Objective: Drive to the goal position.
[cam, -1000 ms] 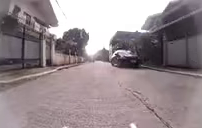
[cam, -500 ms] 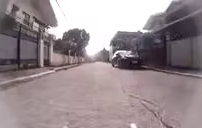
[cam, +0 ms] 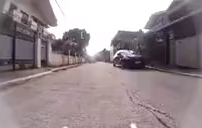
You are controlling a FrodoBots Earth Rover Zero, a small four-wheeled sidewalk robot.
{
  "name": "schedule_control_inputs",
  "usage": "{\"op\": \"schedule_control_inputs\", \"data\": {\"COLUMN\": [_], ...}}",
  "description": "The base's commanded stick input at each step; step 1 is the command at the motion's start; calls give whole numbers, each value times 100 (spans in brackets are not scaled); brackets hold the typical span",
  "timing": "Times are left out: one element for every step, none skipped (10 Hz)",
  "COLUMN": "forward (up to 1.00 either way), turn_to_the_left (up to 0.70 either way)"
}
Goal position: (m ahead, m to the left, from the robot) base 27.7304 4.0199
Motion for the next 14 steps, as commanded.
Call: {"op": "schedule_control_inputs", "data": {"forward": [70,70,70,70,70,70,70,70,70,70,70,70,70,70], "turn_to_the_left": [1,1,1,1,1,1,1,1,1,1,1,-27,-34,-34]}}
